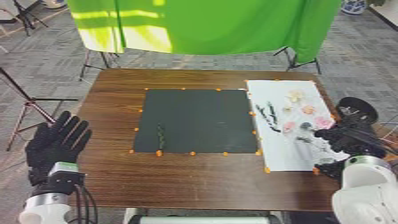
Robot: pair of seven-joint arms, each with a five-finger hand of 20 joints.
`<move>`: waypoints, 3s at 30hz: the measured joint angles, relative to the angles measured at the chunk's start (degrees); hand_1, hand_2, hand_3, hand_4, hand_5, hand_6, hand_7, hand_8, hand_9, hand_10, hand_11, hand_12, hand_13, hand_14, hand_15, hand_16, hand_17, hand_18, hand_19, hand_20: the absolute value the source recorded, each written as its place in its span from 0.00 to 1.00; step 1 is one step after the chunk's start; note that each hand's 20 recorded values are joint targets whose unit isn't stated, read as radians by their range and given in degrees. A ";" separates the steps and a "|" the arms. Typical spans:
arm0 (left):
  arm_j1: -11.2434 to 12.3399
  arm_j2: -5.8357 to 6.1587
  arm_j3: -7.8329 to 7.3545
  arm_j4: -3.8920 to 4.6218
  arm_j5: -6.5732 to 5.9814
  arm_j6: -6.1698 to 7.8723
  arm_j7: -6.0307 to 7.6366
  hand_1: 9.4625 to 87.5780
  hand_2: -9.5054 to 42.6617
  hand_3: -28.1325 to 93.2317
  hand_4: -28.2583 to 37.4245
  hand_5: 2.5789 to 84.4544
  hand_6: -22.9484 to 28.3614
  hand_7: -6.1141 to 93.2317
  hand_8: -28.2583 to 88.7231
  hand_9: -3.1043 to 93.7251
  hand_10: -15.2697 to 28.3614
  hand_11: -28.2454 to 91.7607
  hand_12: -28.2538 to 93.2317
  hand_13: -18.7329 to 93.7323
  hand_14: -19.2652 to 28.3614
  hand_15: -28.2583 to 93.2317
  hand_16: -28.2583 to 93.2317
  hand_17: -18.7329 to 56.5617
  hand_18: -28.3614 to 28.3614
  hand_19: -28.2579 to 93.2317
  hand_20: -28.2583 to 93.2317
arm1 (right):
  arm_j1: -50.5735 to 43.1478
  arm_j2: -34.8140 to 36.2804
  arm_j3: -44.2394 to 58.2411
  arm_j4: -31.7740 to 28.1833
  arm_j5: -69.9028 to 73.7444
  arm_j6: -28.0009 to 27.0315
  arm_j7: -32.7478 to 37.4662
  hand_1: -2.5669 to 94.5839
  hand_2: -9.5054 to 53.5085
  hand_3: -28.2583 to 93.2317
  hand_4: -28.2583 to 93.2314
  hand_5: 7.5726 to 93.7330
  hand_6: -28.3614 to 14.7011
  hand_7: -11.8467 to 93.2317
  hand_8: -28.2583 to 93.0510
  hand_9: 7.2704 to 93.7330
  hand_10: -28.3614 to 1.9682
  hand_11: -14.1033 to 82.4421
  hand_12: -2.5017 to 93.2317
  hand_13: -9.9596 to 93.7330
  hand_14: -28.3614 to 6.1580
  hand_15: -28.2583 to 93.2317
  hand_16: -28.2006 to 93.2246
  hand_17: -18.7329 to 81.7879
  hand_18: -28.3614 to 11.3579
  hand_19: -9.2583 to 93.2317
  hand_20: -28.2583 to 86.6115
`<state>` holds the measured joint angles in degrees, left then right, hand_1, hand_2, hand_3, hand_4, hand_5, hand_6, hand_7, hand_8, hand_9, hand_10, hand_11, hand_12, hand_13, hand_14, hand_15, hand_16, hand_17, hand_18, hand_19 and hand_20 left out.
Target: Arrange flowers
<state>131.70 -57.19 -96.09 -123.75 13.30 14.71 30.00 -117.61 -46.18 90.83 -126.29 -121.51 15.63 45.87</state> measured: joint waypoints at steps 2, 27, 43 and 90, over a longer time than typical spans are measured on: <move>0.00 0.00 0.00 0.00 0.00 0.01 0.00 0.22 0.48 0.82 0.00 0.48 0.64 0.20 0.18 0.38 0.72 0.45 0.33 0.38 0.76 0.55 0.17 0.18 0.75 0.52 0.30 | 1.59 0.54 -1.49 -0.73 0.50 0.30 -0.68 0.58 0.00 0.83 0.00 0.85 0.61 0.41 0.33 0.95 0.50 0.33 0.32 0.83 0.49 0.65 0.45 0.57 0.17 0.94 0.49; 0.01 0.17 0.04 0.05 -0.03 0.09 0.03 0.22 0.47 0.82 0.00 0.48 0.64 0.20 0.18 0.38 0.73 0.45 0.33 0.38 0.76 0.55 0.17 0.18 0.75 0.52 0.30 | 0.64 0.85 8.05 -5.95 3.20 -20.99 8.31 0.40 0.00 0.81 0.00 0.60 0.45 0.21 0.16 0.63 0.28 0.29 0.19 0.64 0.31 0.63 0.38 0.50 0.08 0.92 0.48; -0.02 0.60 -0.24 0.09 -2.06 0.09 0.84 0.23 0.48 0.82 0.00 0.49 0.64 0.20 0.17 0.38 0.73 0.45 0.33 0.39 0.75 0.56 0.17 0.18 0.75 0.52 0.30 | -4.22 -2.51 1.66 -1.96 3.98 -21.59 4.56 0.47 0.00 0.85 0.00 0.68 0.57 0.26 0.14 0.71 0.42 0.30 0.19 0.69 0.41 0.63 0.39 0.51 0.15 0.91 0.48; 0.60 1.16 -0.66 -0.15 -3.11 0.64 0.64 0.24 0.49 0.83 0.02 0.49 0.64 0.21 0.17 0.39 0.72 0.46 0.33 0.39 0.76 0.58 0.17 0.17 0.76 0.53 0.30 | 15.17 1.44 -20.04 0.04 3.23 1.06 -5.40 0.51 0.00 0.92 0.12 0.76 0.62 0.63 0.25 0.96 0.54 0.33 0.44 0.79 0.45 0.67 0.53 0.55 0.17 0.95 0.53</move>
<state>132.31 -56.03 -96.76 -123.90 10.19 15.35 30.65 -102.45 -44.74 70.79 -126.24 -118.28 16.69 40.47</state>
